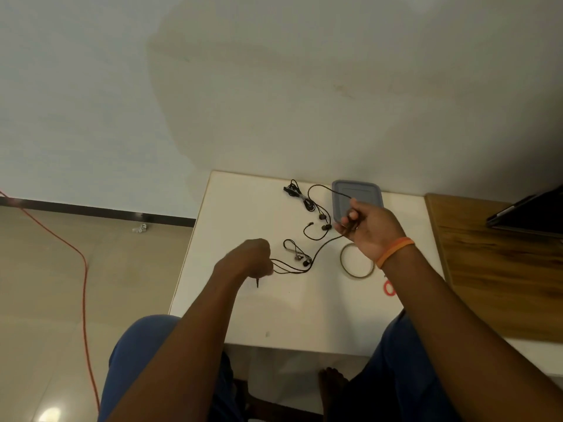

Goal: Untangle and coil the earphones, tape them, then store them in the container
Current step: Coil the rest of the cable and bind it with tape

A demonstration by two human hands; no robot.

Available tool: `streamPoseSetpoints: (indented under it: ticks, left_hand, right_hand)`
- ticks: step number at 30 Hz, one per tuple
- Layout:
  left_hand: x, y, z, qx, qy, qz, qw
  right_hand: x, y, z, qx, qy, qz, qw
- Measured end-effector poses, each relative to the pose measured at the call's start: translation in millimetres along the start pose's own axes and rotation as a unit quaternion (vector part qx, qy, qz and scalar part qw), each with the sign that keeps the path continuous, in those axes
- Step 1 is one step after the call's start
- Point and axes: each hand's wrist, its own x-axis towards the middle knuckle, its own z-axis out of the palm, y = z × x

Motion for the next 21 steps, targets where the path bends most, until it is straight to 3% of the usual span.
streamPoseSetpoints:
  ticks: [2, 4, 6, 7, 9, 13, 16, 21]
  left_hand:
    - [-6, 3, -1, -0.021, -0.018, 0.038, 0.999]
    - [-13, 12, -8, -0.137, 0.073, 0.133, 0.979]
    - [-16, 22, -11, -0.26, 0.23, 0.234, 0.908]
    - [-16, 27, -11, -0.252, 0.294, 0.279, 0.879]
    - [-17, 31, -10, -0.227, 0.331, 0.331, 0.854]
    - [-18, 25, -17, -0.325, 0.215, 0.313, 0.866]
    - [-21, 21, -19, -0.354, 0.151, 0.284, 0.878]
    - [-14, 8, -14, -0.135, 0.2, 0.243, 0.94]
  right_hand:
    - [-9, -6, 3, -0.016, -0.018, -0.032, 0.999]
    - [-18, -10, 4, -0.083, -0.041, -0.075, 0.993]
    - [-26, -12, 7, -0.17, -0.081, -0.114, 0.975]
    - [-31, -13, 9, -0.212, -0.105, -0.132, 0.963]
    - [-39, -12, 11, -0.276, -0.139, -0.167, 0.936]
    - [-44, -18, 0, -0.356, -0.105, -0.253, 0.894]
    - [-37, -21, -23, -0.465, -0.051, -0.287, 0.836]
    - [-21, -13, -45, -0.568, -0.001, -0.287, 0.772]
